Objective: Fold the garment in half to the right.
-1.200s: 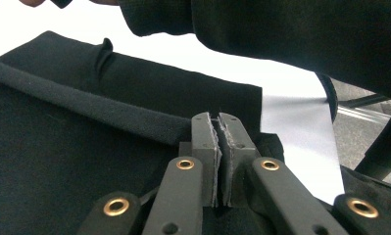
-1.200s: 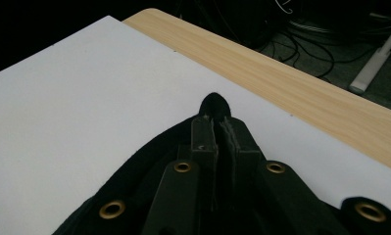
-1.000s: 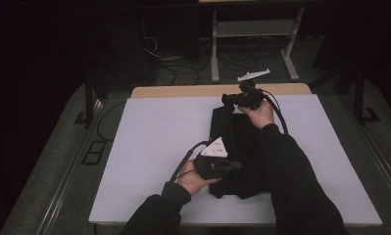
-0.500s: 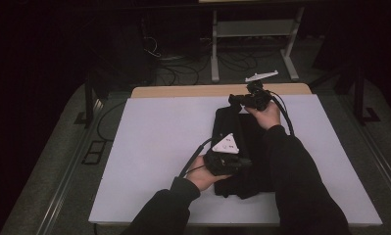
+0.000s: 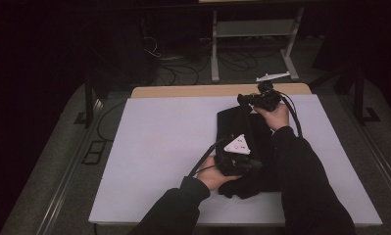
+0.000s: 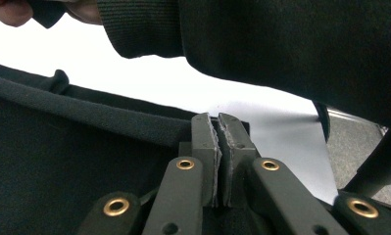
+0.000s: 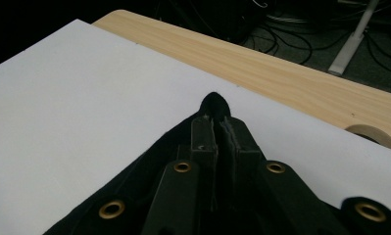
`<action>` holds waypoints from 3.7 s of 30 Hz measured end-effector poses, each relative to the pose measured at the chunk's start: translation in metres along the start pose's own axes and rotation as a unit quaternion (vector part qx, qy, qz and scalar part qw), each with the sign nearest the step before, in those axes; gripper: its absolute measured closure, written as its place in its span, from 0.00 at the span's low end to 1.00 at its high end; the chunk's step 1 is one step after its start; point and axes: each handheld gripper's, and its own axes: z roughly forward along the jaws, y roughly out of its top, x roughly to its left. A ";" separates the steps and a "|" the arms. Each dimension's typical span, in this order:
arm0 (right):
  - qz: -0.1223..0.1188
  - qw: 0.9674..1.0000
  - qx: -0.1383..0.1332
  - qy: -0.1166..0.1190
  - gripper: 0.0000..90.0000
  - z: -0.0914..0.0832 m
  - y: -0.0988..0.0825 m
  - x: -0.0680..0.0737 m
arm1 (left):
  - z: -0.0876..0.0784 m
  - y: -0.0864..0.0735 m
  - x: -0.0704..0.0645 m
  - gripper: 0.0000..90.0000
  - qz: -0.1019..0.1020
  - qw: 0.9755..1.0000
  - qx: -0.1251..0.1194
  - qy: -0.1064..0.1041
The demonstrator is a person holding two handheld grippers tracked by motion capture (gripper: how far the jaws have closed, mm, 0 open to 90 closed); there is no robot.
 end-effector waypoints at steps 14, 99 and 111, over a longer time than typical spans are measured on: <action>0.023 1.000 -0.003 -0.014 0.92 -0.009 -0.020 -0.026 | 0.026 0.009 0.000 0.95 -0.005 1.000 0.009 -0.009; 0.057 0.996 -0.049 -0.039 0.00 -0.147 -0.115 -0.039 | 0.081 0.035 -0.001 0.05 -0.044 0.999 0.022 -0.015; 0.039 0.997 -0.057 -0.039 0.00 -0.162 -0.124 -0.024 | 0.063 0.035 0.000 0.00 -0.023 0.999 0.022 0.017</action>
